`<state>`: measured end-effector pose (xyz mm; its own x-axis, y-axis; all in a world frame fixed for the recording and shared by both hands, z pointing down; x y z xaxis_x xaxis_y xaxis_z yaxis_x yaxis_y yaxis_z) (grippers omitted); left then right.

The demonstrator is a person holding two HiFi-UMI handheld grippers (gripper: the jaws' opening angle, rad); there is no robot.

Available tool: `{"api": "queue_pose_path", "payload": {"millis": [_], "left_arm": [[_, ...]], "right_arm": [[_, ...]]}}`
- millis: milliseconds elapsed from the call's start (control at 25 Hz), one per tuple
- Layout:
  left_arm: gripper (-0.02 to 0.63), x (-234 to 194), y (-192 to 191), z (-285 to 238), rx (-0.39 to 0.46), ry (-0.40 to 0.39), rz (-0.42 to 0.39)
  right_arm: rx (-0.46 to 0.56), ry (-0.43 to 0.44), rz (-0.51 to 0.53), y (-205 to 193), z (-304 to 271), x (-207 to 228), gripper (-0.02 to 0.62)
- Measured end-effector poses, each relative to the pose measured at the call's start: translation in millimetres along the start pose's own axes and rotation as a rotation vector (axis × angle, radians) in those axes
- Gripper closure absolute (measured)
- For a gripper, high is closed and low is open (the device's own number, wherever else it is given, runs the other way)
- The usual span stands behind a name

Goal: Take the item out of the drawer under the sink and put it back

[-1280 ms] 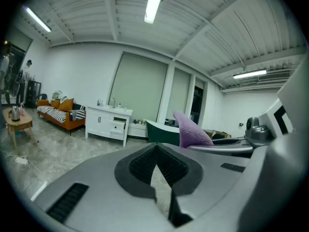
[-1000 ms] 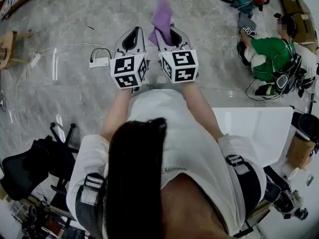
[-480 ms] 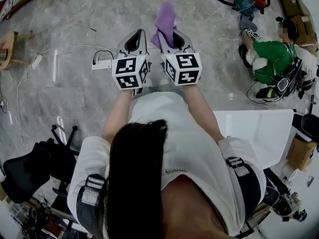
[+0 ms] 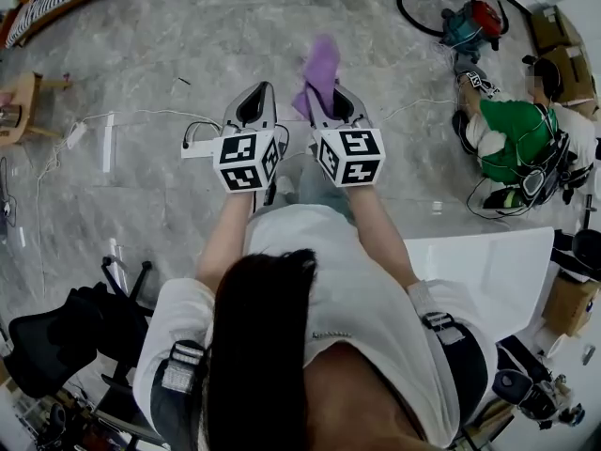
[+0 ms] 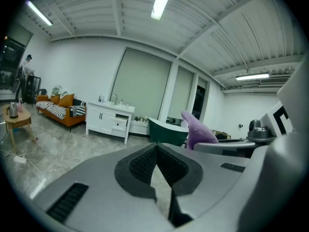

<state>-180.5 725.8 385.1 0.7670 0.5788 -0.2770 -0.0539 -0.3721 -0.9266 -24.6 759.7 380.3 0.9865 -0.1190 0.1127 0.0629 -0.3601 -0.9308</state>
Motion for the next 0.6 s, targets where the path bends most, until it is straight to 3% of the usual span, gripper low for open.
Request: {"api": "queue_pose_path", "payload": {"millis": [160, 600], "left_arm": [[0.603, -9, 3, -17, -0.026, -0.023, -0.003], [0.603, -35, 32, -98, 0.003, 0.007, 0.006]], "right_arm": [[0.017, 0.004, 0.0, 9, -19, 4, 0.494], [0.035, 0.004, 0.019, 44, -100, 53, 0.494]]}}
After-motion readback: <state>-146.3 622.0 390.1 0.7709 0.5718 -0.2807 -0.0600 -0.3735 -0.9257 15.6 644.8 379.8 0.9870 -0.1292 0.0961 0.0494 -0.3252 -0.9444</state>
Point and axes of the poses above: the fingertips, and each gripper's own axes: z backward along the fingers, x to its right, y out of its top, the point moved 8 cm from there along z, backward along the fingers, and after that the axes turned 6 degrees about -y, right-handed, at the moved point
